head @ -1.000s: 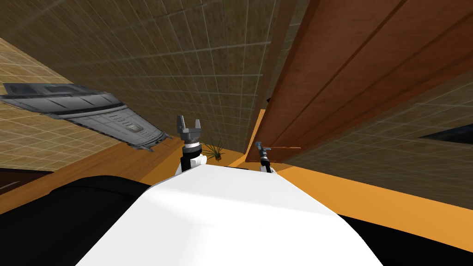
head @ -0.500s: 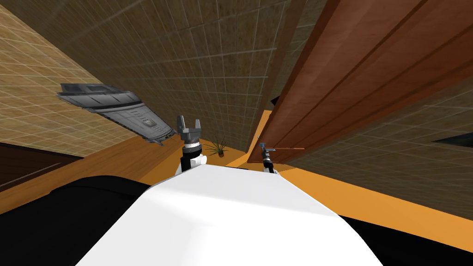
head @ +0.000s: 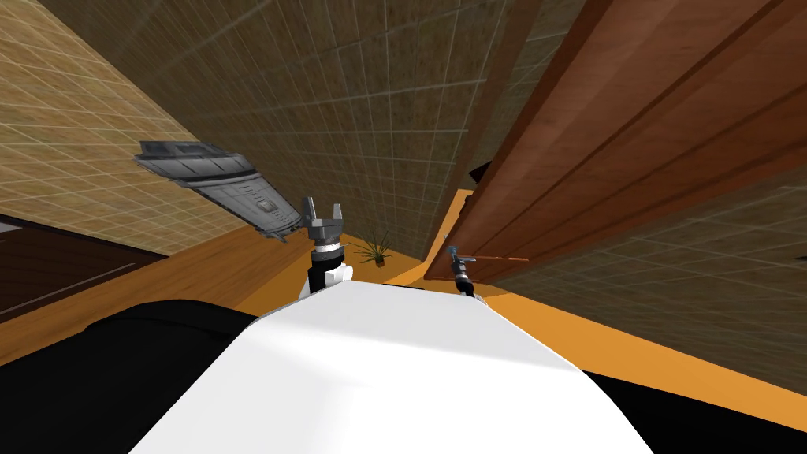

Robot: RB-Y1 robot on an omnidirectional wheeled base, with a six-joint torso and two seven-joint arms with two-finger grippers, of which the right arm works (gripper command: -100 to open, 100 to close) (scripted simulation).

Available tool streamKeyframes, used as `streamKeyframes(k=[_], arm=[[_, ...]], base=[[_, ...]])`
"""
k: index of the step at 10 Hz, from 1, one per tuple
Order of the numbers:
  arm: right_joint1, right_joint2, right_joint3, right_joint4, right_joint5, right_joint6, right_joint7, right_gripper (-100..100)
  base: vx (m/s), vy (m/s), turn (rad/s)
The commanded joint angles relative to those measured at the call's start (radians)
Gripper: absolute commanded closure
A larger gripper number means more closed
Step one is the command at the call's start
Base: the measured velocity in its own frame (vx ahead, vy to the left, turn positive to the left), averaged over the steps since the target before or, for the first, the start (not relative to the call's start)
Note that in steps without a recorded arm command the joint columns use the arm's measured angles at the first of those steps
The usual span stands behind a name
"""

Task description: Pull the door open

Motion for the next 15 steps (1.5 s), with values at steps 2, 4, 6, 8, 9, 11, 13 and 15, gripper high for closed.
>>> streamKeyframes(k=[2, 4, 6, 8, 9, 11, 13, 15], arm=[[0.005, -0.038, 0.009, 0.028, 0.003, -0.04, -0.044, 100], [0.009, -0.048, 0.01, 0.031, 0.004, -0.047, -0.054, 100], [0.016, -0.057, 0.018, 0.061, 0.014, -0.09, -0.071, 100], [0.016, -0.057, 0.018, 0.061, 0.014, -0.09, -0.071, 100], [0.029, -0.071, 0.019, 0.067, 0.018, -0.113, -0.084, 100], [0.052, -0.094, 0.02, 0.078, 0.026, -0.153, -0.108, 100], [0.068, -0.111, 0.02, 0.086, 0.032, -0.181, -0.125, 100], [0.089, -0.133, 0.021, 0.096, 0.039, -0.218, -0.147, 100]], base=[[0.093, -0.003, 0.017], [0.129, 0.005, 0.005], [-0.022, -0.01, 0.087], [-0.099, -0.022, 0.059], [-0.105, -0.007, 0.086], [-0.131, -0.041, 0.159], [-0.115, -0.036, 0.1], [-0.147, -0.062, 0.167]])
